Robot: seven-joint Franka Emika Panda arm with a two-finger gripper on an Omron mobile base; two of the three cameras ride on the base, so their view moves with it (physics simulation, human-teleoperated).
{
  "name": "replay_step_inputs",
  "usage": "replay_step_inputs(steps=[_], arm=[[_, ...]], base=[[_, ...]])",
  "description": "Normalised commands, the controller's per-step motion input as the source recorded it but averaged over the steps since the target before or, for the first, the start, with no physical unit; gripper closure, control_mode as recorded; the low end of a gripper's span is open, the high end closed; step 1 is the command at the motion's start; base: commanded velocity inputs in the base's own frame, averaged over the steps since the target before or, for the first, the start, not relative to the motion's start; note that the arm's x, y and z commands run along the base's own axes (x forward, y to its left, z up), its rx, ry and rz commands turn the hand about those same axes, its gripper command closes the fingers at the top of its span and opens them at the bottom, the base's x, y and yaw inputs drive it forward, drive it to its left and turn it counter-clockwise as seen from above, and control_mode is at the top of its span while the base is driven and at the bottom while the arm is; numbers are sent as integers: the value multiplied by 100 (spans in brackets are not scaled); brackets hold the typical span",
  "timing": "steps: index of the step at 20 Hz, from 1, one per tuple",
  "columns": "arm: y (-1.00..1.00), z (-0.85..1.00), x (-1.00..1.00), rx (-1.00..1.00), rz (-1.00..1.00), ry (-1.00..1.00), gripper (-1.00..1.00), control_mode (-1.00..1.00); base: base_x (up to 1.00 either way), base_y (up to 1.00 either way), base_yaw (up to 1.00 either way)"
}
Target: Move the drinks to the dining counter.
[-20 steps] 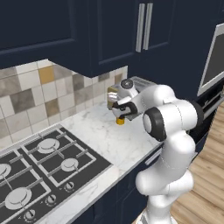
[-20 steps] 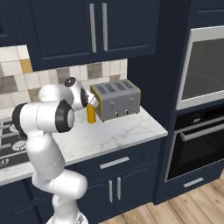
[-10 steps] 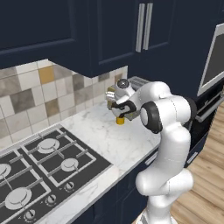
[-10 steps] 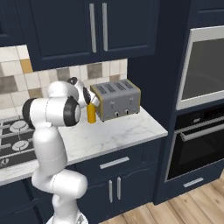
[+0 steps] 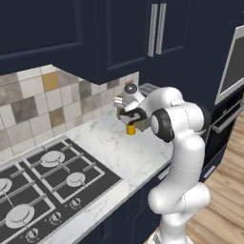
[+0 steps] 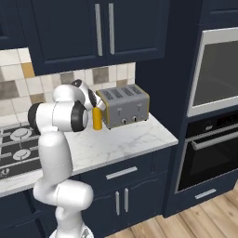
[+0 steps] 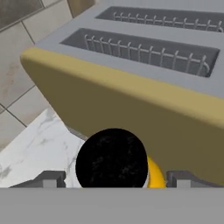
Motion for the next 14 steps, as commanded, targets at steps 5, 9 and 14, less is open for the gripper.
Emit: replay_step_inputs(steps=[5, 9, 14], arm=[[0, -1, 0, 0, 0, 0, 100, -100], [0, 0, -17, 0, 1, -2, 100, -100], [-2, 33, -66, 0, 7, -10, 100, -100]], base=[[0, 0, 0], [0, 0, 0], [0, 0, 0]])
